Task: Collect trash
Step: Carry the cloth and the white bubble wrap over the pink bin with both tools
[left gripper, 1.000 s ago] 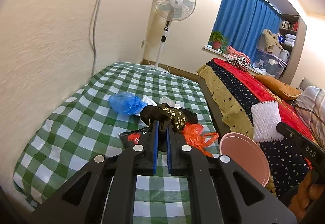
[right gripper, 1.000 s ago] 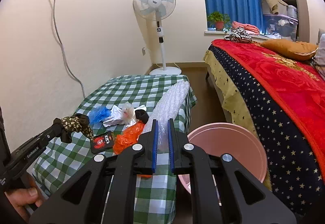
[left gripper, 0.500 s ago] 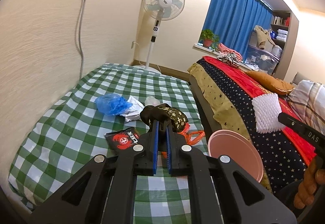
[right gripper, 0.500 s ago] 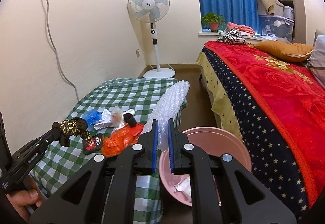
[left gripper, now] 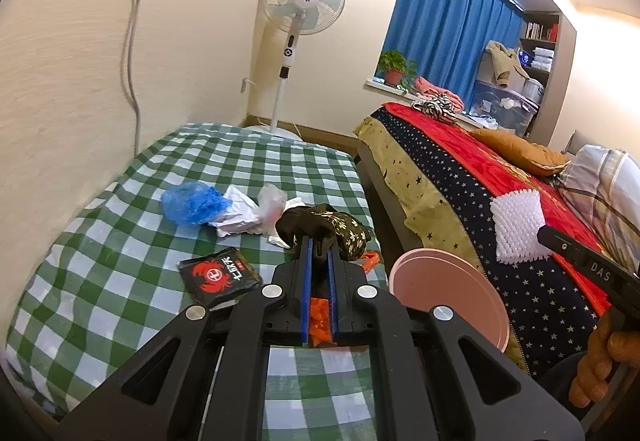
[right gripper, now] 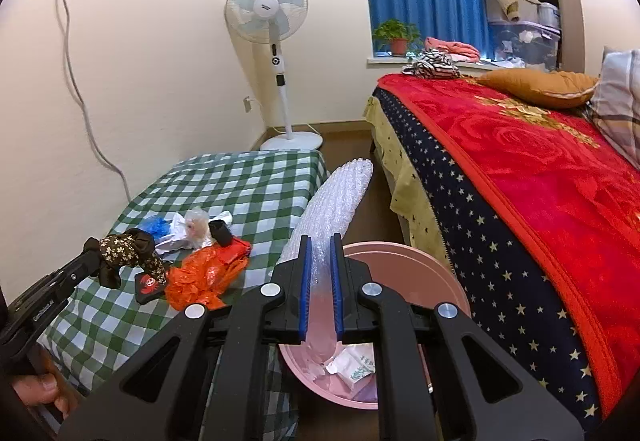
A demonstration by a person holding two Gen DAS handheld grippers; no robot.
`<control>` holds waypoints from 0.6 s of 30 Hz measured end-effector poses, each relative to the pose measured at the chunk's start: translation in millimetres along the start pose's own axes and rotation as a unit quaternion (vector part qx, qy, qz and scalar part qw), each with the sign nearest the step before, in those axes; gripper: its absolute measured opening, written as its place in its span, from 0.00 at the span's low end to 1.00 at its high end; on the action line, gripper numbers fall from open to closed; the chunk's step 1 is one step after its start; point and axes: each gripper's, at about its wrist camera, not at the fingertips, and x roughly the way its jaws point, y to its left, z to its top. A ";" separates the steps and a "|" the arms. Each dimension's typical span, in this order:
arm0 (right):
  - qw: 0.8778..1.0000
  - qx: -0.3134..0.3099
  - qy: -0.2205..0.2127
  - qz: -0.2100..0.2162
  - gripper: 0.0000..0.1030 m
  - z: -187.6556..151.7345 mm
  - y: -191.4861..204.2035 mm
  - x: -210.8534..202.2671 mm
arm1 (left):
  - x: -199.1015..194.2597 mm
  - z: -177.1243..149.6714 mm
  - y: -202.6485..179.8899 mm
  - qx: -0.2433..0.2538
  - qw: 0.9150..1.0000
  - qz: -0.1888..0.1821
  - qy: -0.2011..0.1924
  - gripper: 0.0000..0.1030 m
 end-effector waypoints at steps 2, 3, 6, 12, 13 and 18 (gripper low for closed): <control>1.000 0.004 0.001 -0.003 0.09 -1.4 -3.5 1.3 | 2.8 -0.4 -3.1 0.002 1.000 -0.003 0.002 0.06; 1.000 0.007 0.002 -0.005 0.09 -2.3 -5.4 2.5 | 3.5 -0.6 -5.0 0.003 1.000 -0.005 0.002 0.06; 1.000 0.010 0.003 -0.010 0.09 -4.0 -9.6 4.2 | 6.3 -1.8 -11.0 0.006 1.000 -0.010 0.004 0.06; 1.000 0.015 0.006 -0.020 0.09 -7.3 -19.1 7.9 | 14.3 -3.8 -21.9 0.010 1.000 -0.020 0.009 0.06; 1.000 0.016 0.007 -0.022 0.09 -7.4 -20.5 8.6 | 15.4 -4.3 -23.6 0.011 1.000 -0.022 0.010 0.06; 0.999 0.025 0.009 -0.031 0.09 -8.0 -30.6 11.3 | 22.9 -6.8 -33.9 0.014 0.999 -0.031 0.016 0.06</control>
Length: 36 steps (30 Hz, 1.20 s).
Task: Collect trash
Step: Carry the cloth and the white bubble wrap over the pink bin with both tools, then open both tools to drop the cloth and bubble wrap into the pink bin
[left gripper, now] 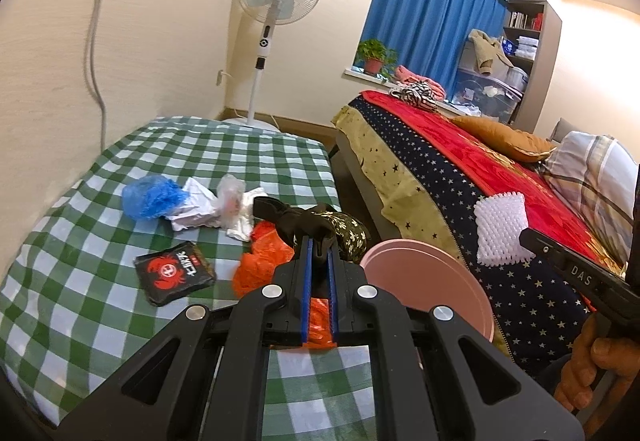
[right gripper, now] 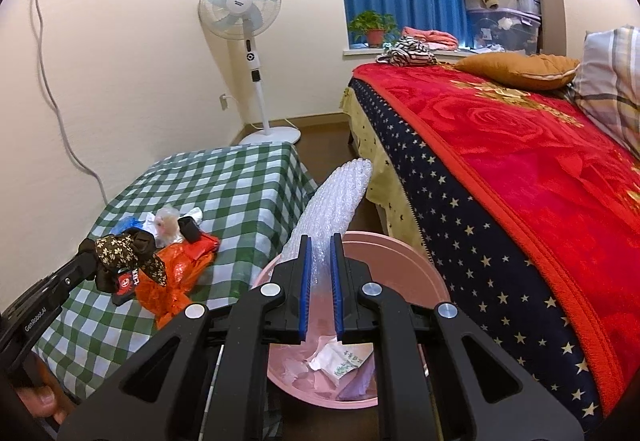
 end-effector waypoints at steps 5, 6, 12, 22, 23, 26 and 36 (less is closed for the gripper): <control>1.000 0.006 0.002 -0.008 0.09 -0.1 -7.3 3.4 | 9.7 -1.3 -10.2 0.004 1.000 -0.010 0.005 0.06; 1.000 0.007 0.003 -0.010 0.09 -0.1 -8.8 4.7 | 11.9 -1.9 -12.3 0.004 1.000 -0.013 0.006 0.06; 1.000 0.009 0.004 -0.021 0.09 0.4 -11.5 9.3 | 24.4 -3.6 -25.4 0.012 1.000 -0.026 0.011 0.06; 0.999 0.010 0.009 -0.036 0.10 1.2 -16.7 17.4 | 47.3 -9.2 -43.9 0.017 0.998 -0.049 0.026 0.06; 0.999 0.011 0.009 -0.038 0.10 1.3 -17.5 18.2 | 49.2 -9.4 -45.8 0.019 0.998 -0.051 0.027 0.06; 0.999 0.013 0.008 -0.043 0.10 2.0 -18.1 18.8 | 56.5 -11.7 -52.4 0.023 0.998 -0.058 0.031 0.06; 0.998 0.022 0.007 -0.054 0.10 2.2 -24.3 19.8 | 75.9 -19.2 -62.4 0.028 0.996 -0.071 0.046 0.06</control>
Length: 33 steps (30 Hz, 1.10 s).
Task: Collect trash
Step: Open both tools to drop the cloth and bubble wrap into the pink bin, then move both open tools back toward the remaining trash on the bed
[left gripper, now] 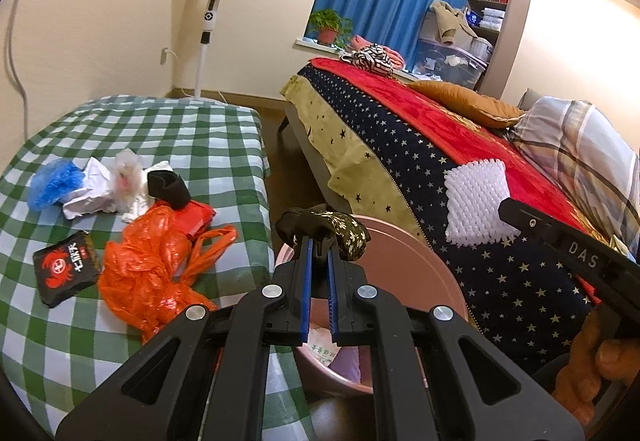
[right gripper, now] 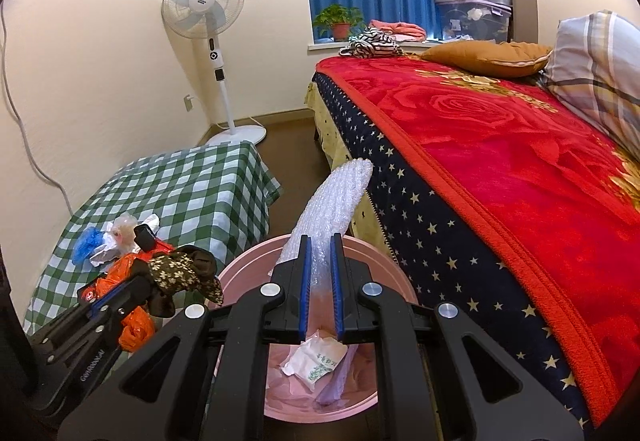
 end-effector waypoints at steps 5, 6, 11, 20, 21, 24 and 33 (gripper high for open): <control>1.000 0.000 0.003 -0.005 0.13 -0.2 -1.4 2.2 | 12.1 -1.8 -3.4 -0.005 0.999 -0.026 0.019 0.07; 1.000 0.001 0.003 -0.010 0.14 -0.2 -2.1 2.3 | 15.8 -2.7 -5.4 -0.002 0.999 -0.038 0.027 0.07; 1.000 0.022 0.001 -0.021 0.36 0.6 -10.5 1.6 | 24.2 -9.3 -13.4 0.010 0.997 -0.052 0.048 0.28; 1.000 0.012 -0.004 -0.025 0.38 -0.4 -6.6 -1.0 | 10.0 -5.6 0.0 0.002 0.999 -0.039 0.035 0.28; 1.000 0.010 -0.006 -0.024 0.38 -0.8 -5.7 -1.8 | 8.2 -5.1 0.9 0.002 0.999 -0.038 0.034 0.28; 1.000 0.003 -0.009 -0.022 0.38 -2.2 -2.2 -4.0 | 0.5 -3.0 5.7 0.003 0.999 -0.035 0.028 0.28; 1.000 -0.025 -0.014 -0.002 0.38 -8.5 22.9 -8.4 | -30.8 1.8 39.9 -0.017 1.000 -0.010 0.004 0.28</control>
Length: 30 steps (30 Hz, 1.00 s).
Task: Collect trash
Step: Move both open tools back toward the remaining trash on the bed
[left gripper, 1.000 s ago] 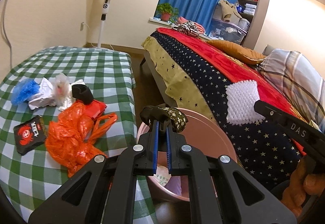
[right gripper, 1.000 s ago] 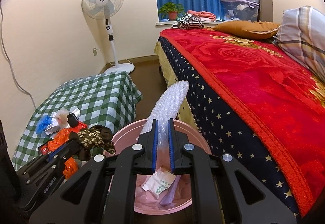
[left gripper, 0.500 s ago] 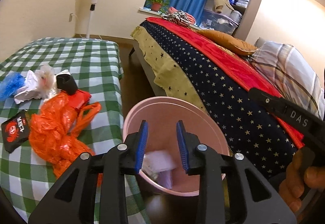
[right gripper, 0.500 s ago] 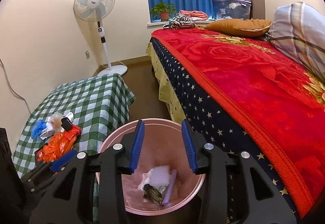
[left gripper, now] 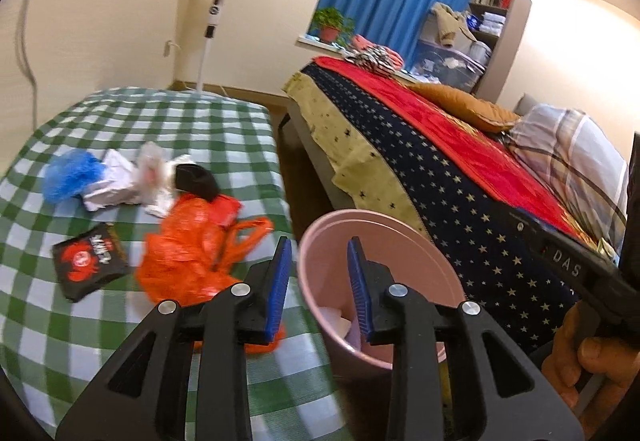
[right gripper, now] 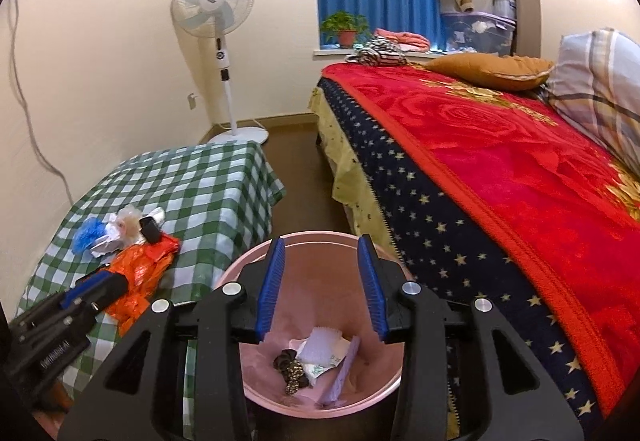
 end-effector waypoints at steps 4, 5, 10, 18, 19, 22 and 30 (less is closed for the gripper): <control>1.000 -0.010 -0.001 0.017 0.38 -1.4 14.0 -1.9 | -13.0 2.1 17.0 -0.012 1.000 0.012 -0.010 0.25; 1.000 -0.010 -0.002 0.023 0.38 -1.3 18.9 -2.6 | -15.7 2.3 21.0 -0.013 1.000 0.015 -0.012 0.24; 0.999 -0.015 0.003 0.051 0.38 -2.8 39.2 0.2 | -26.8 0.7 39.8 -0.021 0.999 0.032 -0.018 0.17; 0.993 -0.051 0.028 0.107 0.38 -15.5 84.9 17.0 | -43.6 -2.8 83.7 -0.057 0.995 0.082 -0.026 0.16; 0.992 -0.055 0.033 0.113 0.38 -17.6 90.2 19.3 | -44.4 -4.1 89.6 -0.064 0.993 0.091 -0.026 0.15; 0.988 -0.062 0.046 0.135 0.38 -22.8 103.6 26.2 | -44.6 -7.4 104.0 -0.079 0.990 0.114 -0.023 0.16; 0.977 -0.071 0.092 0.179 0.47 -37.5 139.6 55.2 | -45.0 -12.6 134.3 -0.107 0.982 0.157 -0.023 0.16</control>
